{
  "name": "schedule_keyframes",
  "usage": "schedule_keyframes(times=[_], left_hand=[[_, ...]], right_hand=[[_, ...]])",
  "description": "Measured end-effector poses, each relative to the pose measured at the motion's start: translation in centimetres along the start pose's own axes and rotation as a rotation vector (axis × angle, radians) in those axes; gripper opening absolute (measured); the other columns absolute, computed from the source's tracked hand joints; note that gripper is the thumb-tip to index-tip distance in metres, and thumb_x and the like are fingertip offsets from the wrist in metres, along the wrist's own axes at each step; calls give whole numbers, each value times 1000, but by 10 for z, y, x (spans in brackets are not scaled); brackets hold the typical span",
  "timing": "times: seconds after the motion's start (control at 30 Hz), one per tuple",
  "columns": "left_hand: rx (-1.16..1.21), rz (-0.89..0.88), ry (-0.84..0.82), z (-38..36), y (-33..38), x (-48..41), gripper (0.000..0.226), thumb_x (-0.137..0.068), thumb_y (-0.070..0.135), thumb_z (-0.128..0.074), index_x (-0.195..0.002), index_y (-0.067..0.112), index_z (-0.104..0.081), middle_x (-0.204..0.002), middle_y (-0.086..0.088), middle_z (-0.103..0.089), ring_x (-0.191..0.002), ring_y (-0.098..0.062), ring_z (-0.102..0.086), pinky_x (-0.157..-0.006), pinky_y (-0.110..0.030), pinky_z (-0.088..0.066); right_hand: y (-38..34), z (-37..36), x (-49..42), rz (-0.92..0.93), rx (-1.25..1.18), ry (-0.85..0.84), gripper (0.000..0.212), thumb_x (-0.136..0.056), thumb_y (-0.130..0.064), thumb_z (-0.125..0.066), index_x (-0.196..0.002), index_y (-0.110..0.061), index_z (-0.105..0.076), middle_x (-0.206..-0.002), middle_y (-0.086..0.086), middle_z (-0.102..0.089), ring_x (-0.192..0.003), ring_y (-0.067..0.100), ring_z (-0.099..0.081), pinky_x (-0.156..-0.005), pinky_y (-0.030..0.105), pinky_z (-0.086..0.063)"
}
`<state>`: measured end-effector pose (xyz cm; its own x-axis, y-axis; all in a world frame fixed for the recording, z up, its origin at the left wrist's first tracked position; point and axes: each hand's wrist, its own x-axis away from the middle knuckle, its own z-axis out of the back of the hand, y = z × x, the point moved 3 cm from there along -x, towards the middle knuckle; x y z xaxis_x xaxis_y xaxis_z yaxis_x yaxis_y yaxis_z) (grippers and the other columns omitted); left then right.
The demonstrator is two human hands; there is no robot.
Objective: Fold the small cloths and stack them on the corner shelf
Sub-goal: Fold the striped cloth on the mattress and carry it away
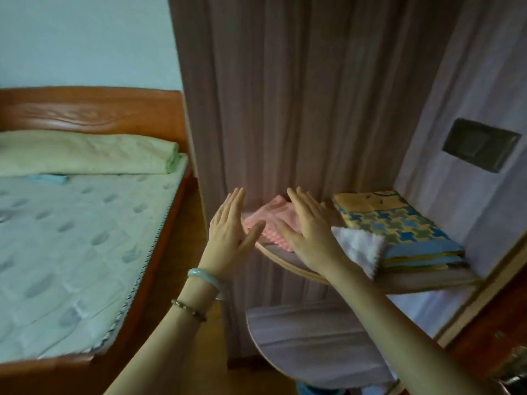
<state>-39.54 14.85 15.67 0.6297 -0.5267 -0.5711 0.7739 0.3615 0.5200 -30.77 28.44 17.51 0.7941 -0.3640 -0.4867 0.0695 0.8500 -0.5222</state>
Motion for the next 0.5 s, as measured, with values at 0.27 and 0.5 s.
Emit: schedule_keyframes(times=[0.27,0.5], left_hand=[[-70,278,255,153,-78,81,80,-83,58,-50,-148,32,-12,-157,5,-17,-142,-13,-18,-116,-39,-19],[-79,408,395,279,-134,159,95,-74,65,-56,-150,27,-14,-155,8,-20,-140,-12,-25,-113,-49,-29]], right_hand=[[-125,-93,-14,196,-296,-293,73,-90,-48,-55,-151,-28,-18,-160,-7,-15,-147,13,-9,-120,44,-12],[-254,-166,-2,319,-553,-468,90,-84,-37,-69,-151,-30,-11,-158,-8,-18,-144,10,-19,-117,35,-24]])
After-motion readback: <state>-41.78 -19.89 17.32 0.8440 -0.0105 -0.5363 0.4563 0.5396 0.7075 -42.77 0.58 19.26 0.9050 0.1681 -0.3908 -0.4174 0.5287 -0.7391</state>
